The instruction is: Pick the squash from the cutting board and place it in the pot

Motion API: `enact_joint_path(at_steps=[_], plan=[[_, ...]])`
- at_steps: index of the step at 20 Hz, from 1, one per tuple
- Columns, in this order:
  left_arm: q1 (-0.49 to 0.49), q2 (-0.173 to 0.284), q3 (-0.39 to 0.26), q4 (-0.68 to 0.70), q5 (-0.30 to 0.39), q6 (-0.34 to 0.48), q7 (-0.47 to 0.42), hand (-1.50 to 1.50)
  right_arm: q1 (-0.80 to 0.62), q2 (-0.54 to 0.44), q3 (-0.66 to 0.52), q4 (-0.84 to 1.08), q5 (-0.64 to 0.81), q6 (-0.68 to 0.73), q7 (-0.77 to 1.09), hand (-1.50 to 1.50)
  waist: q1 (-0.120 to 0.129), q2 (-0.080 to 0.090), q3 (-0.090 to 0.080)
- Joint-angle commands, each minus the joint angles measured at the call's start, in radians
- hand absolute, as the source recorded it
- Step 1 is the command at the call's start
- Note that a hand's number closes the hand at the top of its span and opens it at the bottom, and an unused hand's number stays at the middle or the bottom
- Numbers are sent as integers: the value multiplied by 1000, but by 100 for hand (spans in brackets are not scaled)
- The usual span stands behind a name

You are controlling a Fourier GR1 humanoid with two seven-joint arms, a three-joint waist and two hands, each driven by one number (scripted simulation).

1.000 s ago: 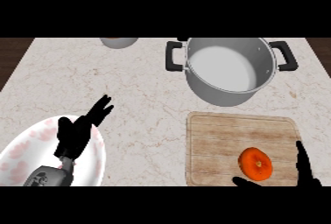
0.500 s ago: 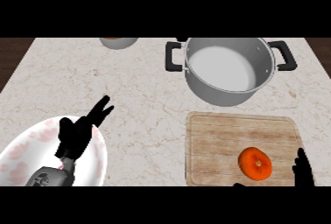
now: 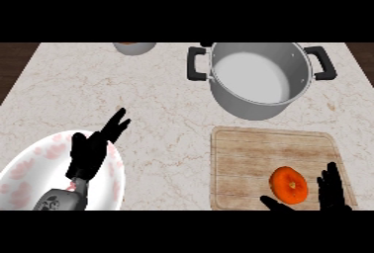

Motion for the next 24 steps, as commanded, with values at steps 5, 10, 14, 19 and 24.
enact_joint_path(at_steps=[5,10,14,19,24], plan=[[51,-27,1,-12,-1,-21,23,0,-74,32,-46,232,-181,20,-224,-150,5,8,-11],[16,7,43,-3,26,-54,52,0,-127,-1,-60,426,-126,48,-383,150,8,10,-11],[51,11,46,15,20,-78,-8,0,-147,31,-83,434,-204,59,-433,150,7,9,-11],[37,-42,18,-1,-4,-27,32,0,-110,31,32,473,-283,-38,-604,150,3,9,-11],[8,-33,-2,-9,-9,-45,28,0,-315,-259,-75,467,-323,301,-529,150,59,22,-8]])
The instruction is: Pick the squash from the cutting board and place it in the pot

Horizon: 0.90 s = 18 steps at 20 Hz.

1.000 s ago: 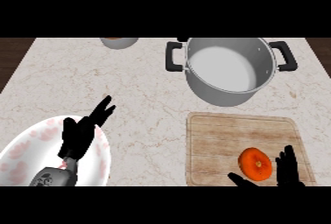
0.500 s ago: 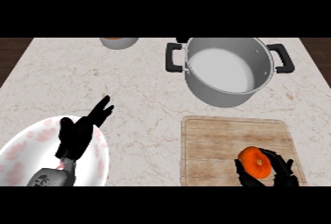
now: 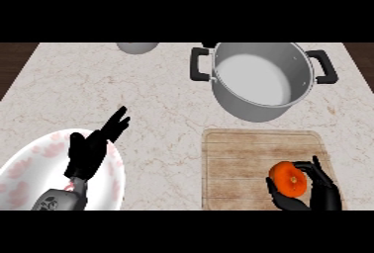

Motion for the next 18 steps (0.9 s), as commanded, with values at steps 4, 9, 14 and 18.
enact_joint_path(at_steps=[4,9,14,18], plan=[[-19,-28,-43,10,-1,-25,6,0,-182,-313,21,66,-45,432,-5,150,106,41,20],[-36,-38,-40,28,3,-23,25,0,-315,-496,-66,167,-145,713,-112,150,97,45,22],[-53,-39,-32,28,4,-20,46,0,-430,-659,-146,373,-160,926,-273,150,90,45,22],[-51,-33,-28,43,-10,-20,26,0,-551,-711,-155,549,-68,970,-422,150,88,43,20]])
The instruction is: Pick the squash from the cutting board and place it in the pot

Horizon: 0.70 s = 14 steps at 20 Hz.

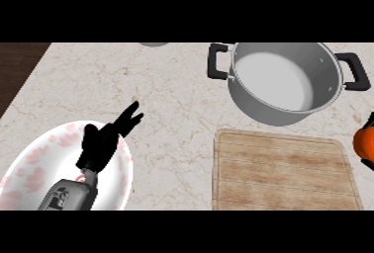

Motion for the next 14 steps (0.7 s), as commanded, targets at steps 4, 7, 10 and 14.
enact_joint_path(at_steps=[4,7,10,14], plan=[[8,-19,4,50,2,-4,-23,0,-209,-124,-17,245,117,80,-213,150,-8,4,-7],[-4,-14,11,57,5,-10,-6,0,-328,-120,4,321,172,30,-224,150,-13,-1,-9],[47,-7,-11,43,-26,-10,-43,0,-405,-102,61,380,247,3,-246,150,-7,-2,-10],[50,-33,-12,42,-35,18,-25,0,-588,-47,106,432,300,-36,-137,150,-16,-9,-12]])
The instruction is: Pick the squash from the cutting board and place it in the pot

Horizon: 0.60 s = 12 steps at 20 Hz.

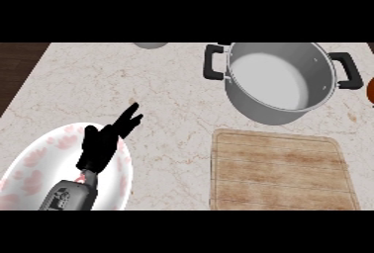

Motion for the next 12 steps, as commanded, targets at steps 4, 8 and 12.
enact_joint_path(at_steps=[4,8,12], plan=[[69,21,27,47,10,-29,-44,0,-228,83,97,108,138,10,0,150,-21,0,-11],[44,6,32,36,11,-18,-6,0,-339,131,151,130,216,-6,50,150,-33,-4,-12],[37,4,34,75,-10,-21,-50,0,-392,223,204,173,306,-90,80,150,-40,-2,-12]])
